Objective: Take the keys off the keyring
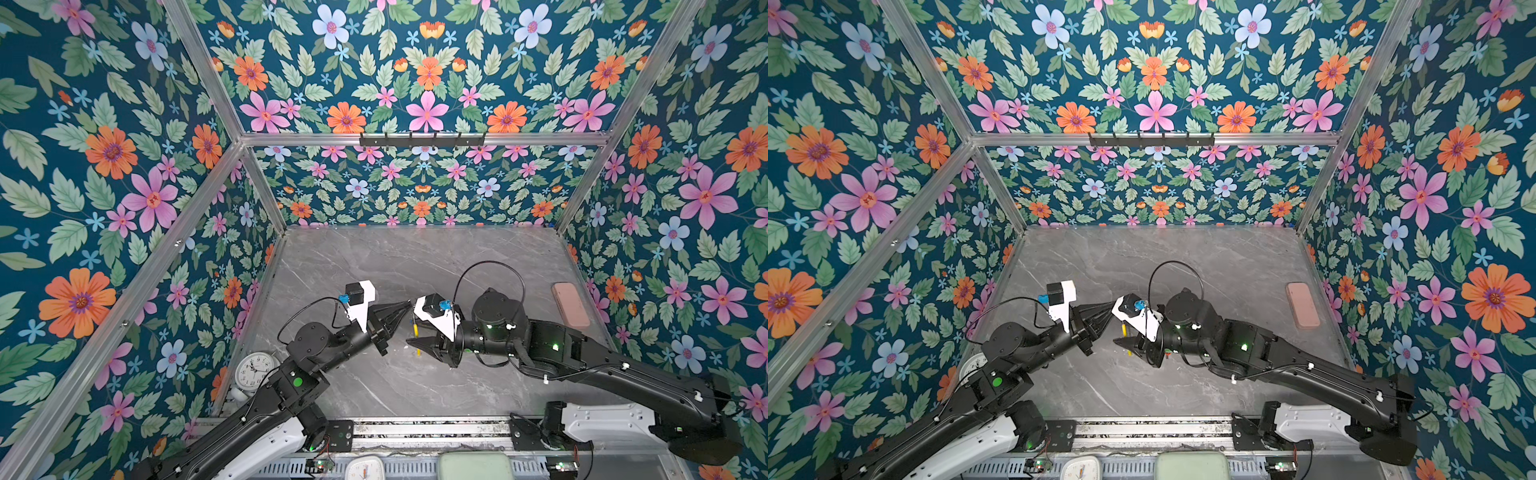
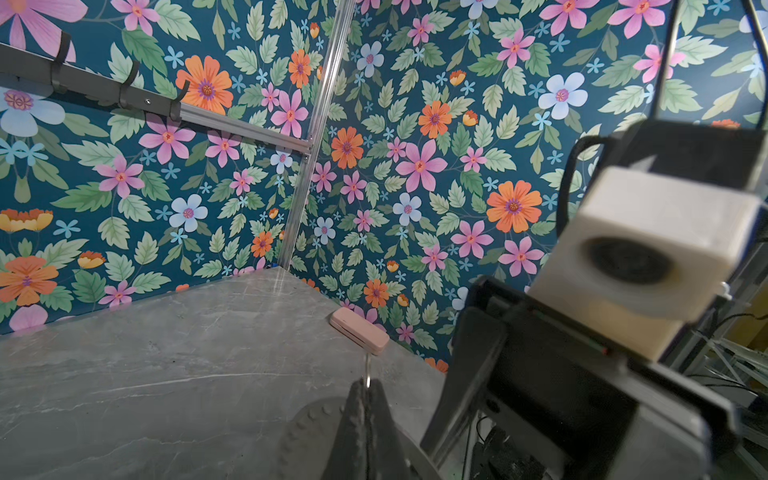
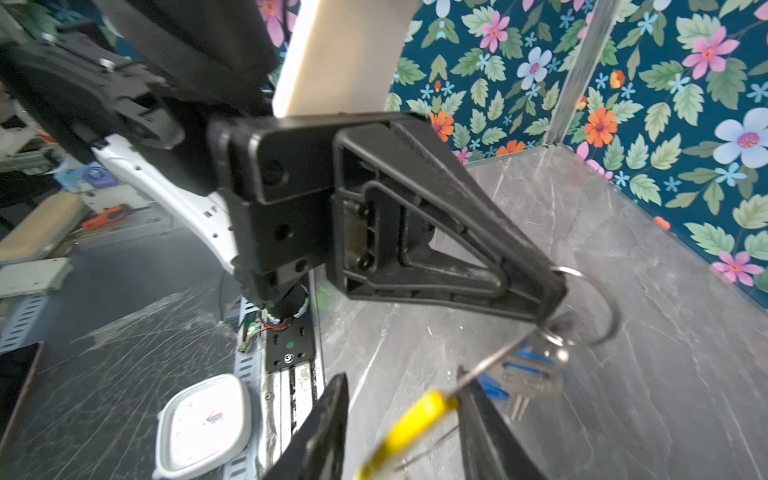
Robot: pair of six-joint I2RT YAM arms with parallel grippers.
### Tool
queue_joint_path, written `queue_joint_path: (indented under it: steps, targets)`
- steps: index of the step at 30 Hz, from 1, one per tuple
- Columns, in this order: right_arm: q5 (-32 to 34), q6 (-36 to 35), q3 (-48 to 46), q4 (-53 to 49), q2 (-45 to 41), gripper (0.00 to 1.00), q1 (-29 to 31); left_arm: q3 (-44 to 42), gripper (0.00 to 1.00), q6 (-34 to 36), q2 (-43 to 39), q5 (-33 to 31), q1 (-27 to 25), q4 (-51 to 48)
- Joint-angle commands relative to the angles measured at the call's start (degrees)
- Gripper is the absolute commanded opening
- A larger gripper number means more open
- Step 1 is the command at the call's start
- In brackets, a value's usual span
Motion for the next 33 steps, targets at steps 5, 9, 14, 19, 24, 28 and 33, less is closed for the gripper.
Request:
queue_joint_path:
  steps: [5,9,14,19,24,28,33]
  targets:
    - [-16.90,2.93,-2.88,3.23,-7.38,0.52,-8.96,-1.86,0.00,0.26,-2.31,4.35,0.06,6.71]
    - [-24.99,9.15,-2.75,8.05,-6.82,0.48,-15.86,-2.94,0.00,-0.73,-2.79,7.13,0.03,9.16]
    - [-32.69,15.46,-2.83,16.28,-4.18,0.47,-18.76,-3.85,0.00,-2.27,-2.74,8.79,0.05,11.53]
    - [-36.57,20.62,-3.90,23.24,-1.10,0.46,-18.76,-4.29,0.00,-3.07,-2.78,9.39,0.06,13.19]
    - [-38.42,24.49,-5.33,28.71,0.47,0.37,-18.81,-5.04,0.00,-3.41,-3.14,8.95,-0.01,14.69]
    - [-38.86,25.77,-5.58,29.81,1.39,0.29,-18.74,-5.26,0.00,-3.45,-3.00,8.93,0.07,15.27]
    - [-39.00,26.43,-5.62,29.81,2.14,0.26,-18.66,-5.35,0.00,-3.42,-3.09,8.65,0.06,15.54]
